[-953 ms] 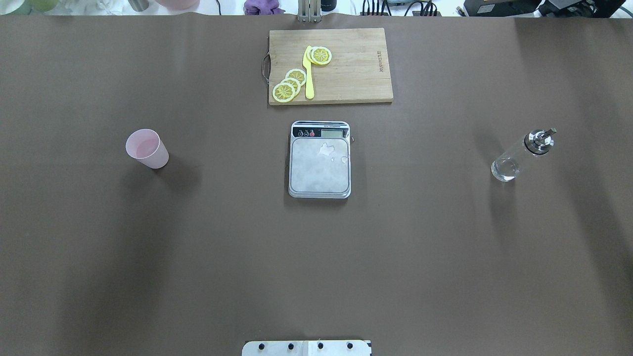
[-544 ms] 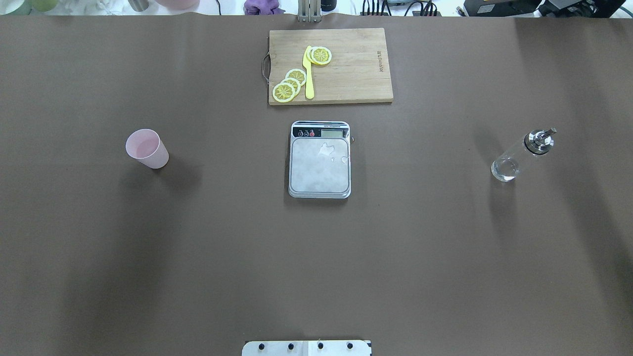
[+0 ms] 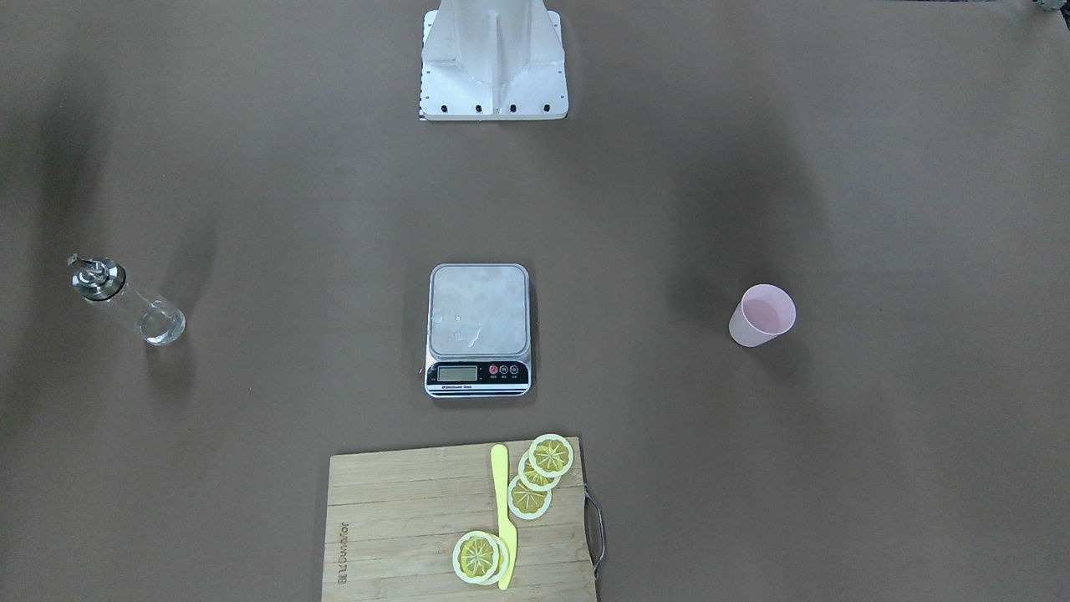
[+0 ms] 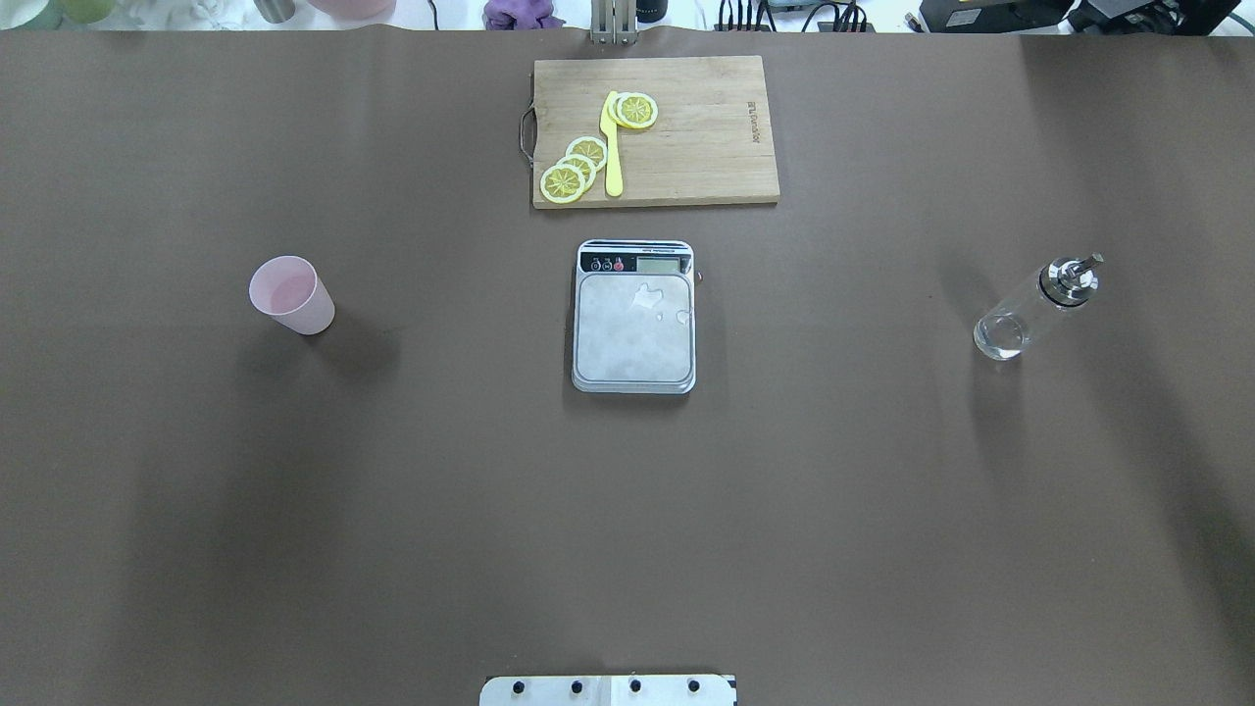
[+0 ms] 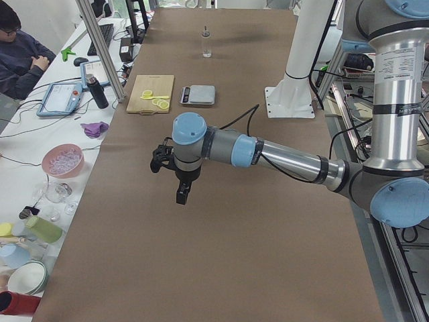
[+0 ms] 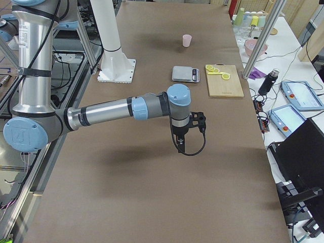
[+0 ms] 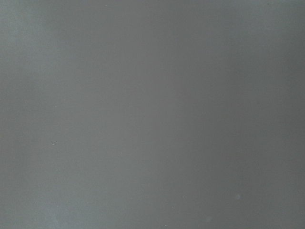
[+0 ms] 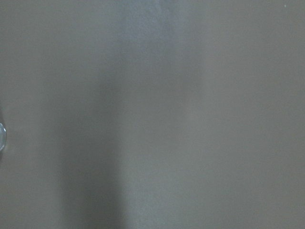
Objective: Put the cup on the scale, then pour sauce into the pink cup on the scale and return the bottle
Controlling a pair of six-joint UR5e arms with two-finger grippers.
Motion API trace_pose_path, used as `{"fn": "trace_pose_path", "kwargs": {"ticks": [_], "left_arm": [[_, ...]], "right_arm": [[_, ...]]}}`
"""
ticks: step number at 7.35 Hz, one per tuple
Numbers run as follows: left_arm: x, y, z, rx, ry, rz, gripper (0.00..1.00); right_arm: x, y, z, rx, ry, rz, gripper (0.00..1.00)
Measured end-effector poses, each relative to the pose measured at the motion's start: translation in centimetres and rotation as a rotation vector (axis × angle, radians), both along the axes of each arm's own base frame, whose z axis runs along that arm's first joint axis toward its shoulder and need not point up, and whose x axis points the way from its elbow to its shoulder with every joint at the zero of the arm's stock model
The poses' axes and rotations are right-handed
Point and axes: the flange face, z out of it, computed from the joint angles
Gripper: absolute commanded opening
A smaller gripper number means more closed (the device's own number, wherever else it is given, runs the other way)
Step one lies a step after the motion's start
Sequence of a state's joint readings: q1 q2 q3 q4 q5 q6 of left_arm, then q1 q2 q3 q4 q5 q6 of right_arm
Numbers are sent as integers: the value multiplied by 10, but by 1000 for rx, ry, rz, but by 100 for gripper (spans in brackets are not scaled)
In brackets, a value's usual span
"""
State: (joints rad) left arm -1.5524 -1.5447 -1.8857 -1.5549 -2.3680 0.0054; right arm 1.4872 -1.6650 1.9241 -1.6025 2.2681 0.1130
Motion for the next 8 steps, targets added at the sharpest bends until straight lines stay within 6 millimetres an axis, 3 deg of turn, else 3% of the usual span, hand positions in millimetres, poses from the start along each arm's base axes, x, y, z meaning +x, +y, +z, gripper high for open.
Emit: {"fn": "trace_pose_path", "kwargs": {"ticks": [2, 5, 7, 8], "left_arm": [[1, -17, -9, 111, 7, -4, 98], [3, -28, -7, 175, 6, 8, 98], [7, -34, -28, 302, 12, 12, 98], [19, -39, -40, 355, 16, 29, 99]], "right_arm": [[0, 1, -11, 21, -1, 1, 100], [2, 5, 4, 30, 16, -41, 100], [1, 5, 7, 38, 19, -56, 100], [1, 4, 5, 41, 18, -58, 100]]}}
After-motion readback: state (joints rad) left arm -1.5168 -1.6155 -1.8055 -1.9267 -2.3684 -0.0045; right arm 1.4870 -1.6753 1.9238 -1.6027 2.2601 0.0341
